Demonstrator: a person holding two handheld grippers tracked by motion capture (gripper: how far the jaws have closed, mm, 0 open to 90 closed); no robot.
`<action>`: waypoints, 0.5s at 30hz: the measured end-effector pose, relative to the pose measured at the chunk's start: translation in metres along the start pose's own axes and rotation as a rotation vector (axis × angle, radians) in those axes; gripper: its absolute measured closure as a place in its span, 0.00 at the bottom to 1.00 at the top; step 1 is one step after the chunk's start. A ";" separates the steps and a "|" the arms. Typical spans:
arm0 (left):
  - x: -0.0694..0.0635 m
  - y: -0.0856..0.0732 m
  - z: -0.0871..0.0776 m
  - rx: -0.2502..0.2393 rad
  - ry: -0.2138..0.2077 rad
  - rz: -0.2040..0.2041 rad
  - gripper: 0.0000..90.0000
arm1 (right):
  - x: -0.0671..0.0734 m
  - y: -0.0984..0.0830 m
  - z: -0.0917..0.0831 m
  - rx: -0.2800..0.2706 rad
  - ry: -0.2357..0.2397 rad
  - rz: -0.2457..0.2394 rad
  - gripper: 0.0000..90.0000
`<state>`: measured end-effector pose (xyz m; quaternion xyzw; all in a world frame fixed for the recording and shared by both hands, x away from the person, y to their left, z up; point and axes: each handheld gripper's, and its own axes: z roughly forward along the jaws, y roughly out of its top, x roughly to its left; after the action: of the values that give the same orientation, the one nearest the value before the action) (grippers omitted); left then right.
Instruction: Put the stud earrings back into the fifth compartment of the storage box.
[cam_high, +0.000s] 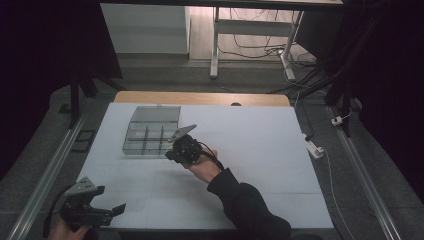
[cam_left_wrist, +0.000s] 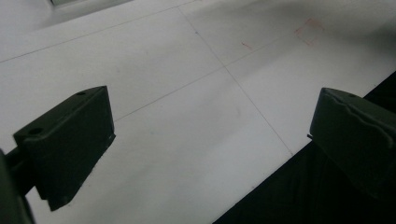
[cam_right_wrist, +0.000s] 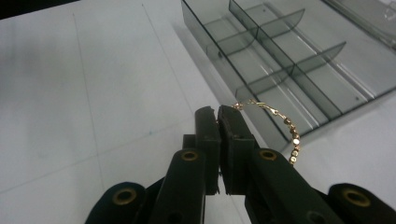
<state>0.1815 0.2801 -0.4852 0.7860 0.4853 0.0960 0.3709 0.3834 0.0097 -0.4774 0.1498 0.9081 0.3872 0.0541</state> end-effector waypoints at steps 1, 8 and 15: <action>0.000 0.000 0.000 0.000 0.000 0.000 0.00 | 0.000 0.002 0.002 0.000 -0.001 0.005 0.97; 0.001 0.000 0.000 -0.002 -0.004 -0.003 0.00 | -0.006 0.015 0.014 -0.015 -0.008 0.010 0.97; 0.001 0.000 0.000 -0.002 -0.009 -0.005 0.00 | -0.013 0.028 0.030 -0.028 -0.010 0.012 0.97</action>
<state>0.1818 0.2809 -0.4853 0.7847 0.4855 0.0921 0.3742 0.4083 0.0445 -0.4788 0.1562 0.9014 0.3997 0.0585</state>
